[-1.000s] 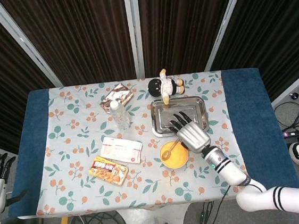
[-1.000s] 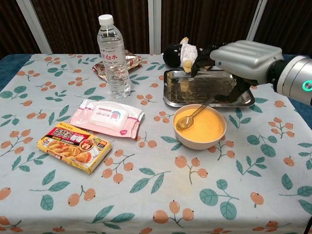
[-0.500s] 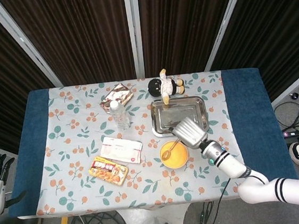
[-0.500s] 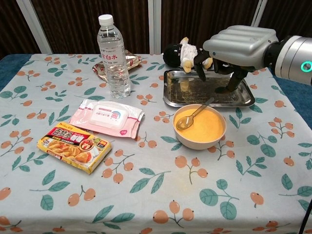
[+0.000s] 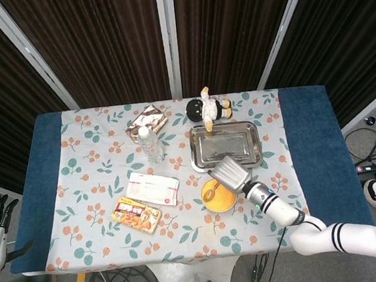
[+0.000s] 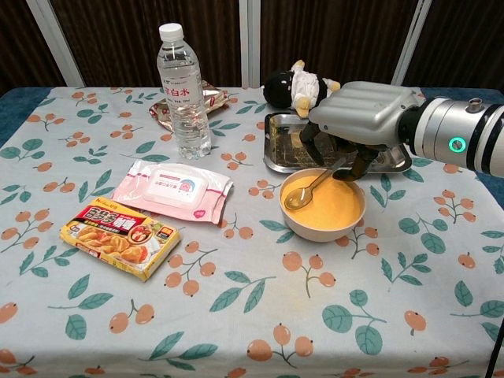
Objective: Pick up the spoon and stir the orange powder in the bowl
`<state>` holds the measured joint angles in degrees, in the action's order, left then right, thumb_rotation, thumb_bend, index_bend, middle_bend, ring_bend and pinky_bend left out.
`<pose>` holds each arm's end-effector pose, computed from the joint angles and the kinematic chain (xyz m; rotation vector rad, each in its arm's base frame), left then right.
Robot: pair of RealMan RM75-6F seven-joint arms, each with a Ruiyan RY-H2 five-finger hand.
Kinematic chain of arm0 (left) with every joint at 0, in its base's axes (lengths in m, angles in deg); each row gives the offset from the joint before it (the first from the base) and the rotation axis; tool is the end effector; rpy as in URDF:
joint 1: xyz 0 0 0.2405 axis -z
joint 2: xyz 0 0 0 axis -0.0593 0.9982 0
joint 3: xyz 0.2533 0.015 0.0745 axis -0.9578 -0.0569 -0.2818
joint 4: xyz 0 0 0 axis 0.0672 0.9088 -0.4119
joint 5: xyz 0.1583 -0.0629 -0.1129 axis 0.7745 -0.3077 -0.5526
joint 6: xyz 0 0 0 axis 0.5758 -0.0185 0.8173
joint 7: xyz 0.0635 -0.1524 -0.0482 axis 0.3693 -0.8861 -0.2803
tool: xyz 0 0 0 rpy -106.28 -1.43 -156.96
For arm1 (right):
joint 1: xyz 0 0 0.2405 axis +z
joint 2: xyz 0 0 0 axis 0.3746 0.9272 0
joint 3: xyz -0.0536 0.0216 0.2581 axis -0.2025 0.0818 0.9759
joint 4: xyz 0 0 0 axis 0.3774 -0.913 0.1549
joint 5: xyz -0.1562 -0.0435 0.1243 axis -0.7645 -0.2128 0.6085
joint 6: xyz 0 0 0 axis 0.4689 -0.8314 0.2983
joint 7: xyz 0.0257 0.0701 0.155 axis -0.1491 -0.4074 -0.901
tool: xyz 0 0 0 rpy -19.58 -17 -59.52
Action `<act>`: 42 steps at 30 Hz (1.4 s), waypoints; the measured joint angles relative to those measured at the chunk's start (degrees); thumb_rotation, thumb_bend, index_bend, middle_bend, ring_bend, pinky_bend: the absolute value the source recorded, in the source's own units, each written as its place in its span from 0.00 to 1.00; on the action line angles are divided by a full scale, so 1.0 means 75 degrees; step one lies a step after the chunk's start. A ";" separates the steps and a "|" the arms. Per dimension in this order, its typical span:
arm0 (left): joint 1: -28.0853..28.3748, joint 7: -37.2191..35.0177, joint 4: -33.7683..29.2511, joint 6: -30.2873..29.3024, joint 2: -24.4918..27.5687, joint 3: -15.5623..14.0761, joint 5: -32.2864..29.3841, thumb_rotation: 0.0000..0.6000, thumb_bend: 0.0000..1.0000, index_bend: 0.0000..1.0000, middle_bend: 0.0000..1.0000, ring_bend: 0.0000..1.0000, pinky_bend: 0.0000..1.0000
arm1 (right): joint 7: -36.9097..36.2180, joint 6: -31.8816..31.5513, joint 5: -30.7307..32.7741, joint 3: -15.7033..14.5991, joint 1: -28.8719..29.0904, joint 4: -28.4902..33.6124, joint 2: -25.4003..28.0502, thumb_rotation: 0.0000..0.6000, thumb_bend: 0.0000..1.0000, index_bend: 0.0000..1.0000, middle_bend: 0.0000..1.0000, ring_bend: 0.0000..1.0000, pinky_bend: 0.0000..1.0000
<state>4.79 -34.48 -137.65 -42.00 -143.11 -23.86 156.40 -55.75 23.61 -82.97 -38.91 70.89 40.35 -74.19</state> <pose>-0.3570 0.1853 0.1557 -1.3213 -0.9382 -0.8474 -0.1196 -0.3680 -0.0425 2.2231 -0.4464 0.7080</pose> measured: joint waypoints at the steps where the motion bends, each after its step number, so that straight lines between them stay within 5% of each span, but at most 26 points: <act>1: 0.0000 -0.0010 0.0009 0.0007 -0.0003 0.0004 -0.0011 1.00 0.09 0.16 0.08 0.09 0.12 | 0.0012 0.0003 0.0005 -0.0018 0.0019 -0.0034 -0.0043 1.00 0.23 0.52 1.00 1.00 1.00; 31: -0.0018 -0.0142 0.0168 0.0090 -0.0071 0.0007 -0.0071 1.00 0.09 0.16 0.08 0.09 0.12 | 0.0310 -0.0003 0.0401 -0.0256 0.0224 -0.0279 -0.0342 1.00 0.30 0.50 1.00 1.00 1.00; 42: -0.0040 -0.0173 0.0231 0.0067 -0.0098 0.0010 -0.0077 1.00 0.09 0.16 0.08 0.09 0.12 | 0.0405 -0.0196 0.0329 -0.0279 0.0246 -0.0317 -0.0393 1.00 0.34 0.63 1.00 1.00 1.00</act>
<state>4.49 -35.78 -135.92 -41.49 -143.84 -23.78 155.82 -52.70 22.14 -80.50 -41.00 72.74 37.98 -77.14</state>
